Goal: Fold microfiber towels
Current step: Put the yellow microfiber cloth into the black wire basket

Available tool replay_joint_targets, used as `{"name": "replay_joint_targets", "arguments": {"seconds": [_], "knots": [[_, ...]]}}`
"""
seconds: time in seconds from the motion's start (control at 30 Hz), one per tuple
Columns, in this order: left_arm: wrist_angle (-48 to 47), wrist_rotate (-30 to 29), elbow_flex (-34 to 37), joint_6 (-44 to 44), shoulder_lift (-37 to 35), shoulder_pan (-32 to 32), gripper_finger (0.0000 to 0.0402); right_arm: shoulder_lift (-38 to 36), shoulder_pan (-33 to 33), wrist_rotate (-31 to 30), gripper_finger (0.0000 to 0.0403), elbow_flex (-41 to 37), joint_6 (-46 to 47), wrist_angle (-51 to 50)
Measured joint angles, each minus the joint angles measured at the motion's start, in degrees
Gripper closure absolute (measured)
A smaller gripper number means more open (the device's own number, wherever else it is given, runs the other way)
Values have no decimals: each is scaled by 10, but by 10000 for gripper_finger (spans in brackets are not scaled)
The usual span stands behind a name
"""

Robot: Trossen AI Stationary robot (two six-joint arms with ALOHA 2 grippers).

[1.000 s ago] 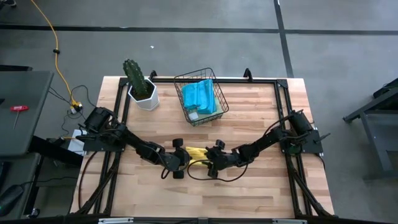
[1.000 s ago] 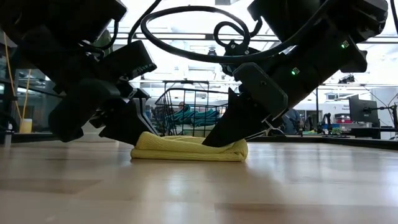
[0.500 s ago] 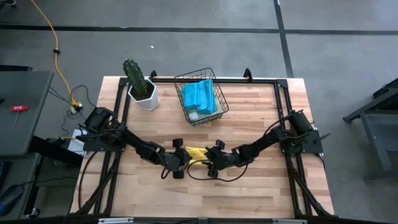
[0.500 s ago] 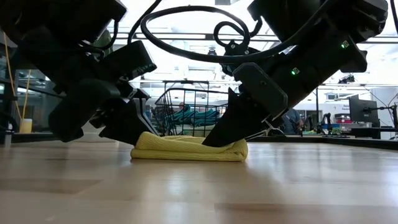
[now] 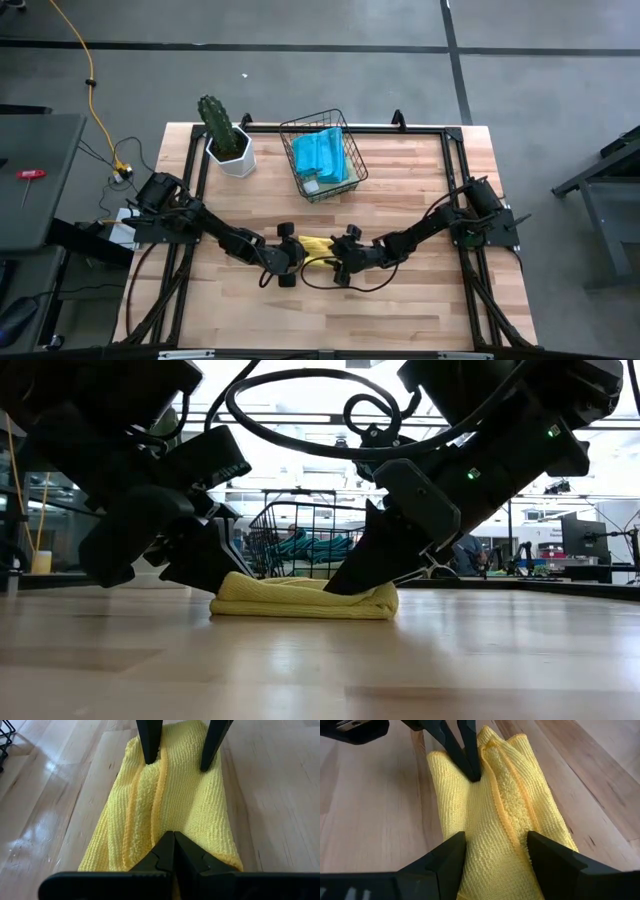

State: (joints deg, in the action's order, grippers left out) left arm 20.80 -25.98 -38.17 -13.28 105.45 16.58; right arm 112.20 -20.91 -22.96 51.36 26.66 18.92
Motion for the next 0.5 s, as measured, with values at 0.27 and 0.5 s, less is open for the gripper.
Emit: {"name": "replay_joint_targets", "arguments": {"seconds": [0.27,0.5], "knots": [[0,0,0,0,0,0,401,-36,0,1,197,0,2,30],[1,0,0,0,0,0,401,-127,-22,-18,197,1,-4,-13]]}}
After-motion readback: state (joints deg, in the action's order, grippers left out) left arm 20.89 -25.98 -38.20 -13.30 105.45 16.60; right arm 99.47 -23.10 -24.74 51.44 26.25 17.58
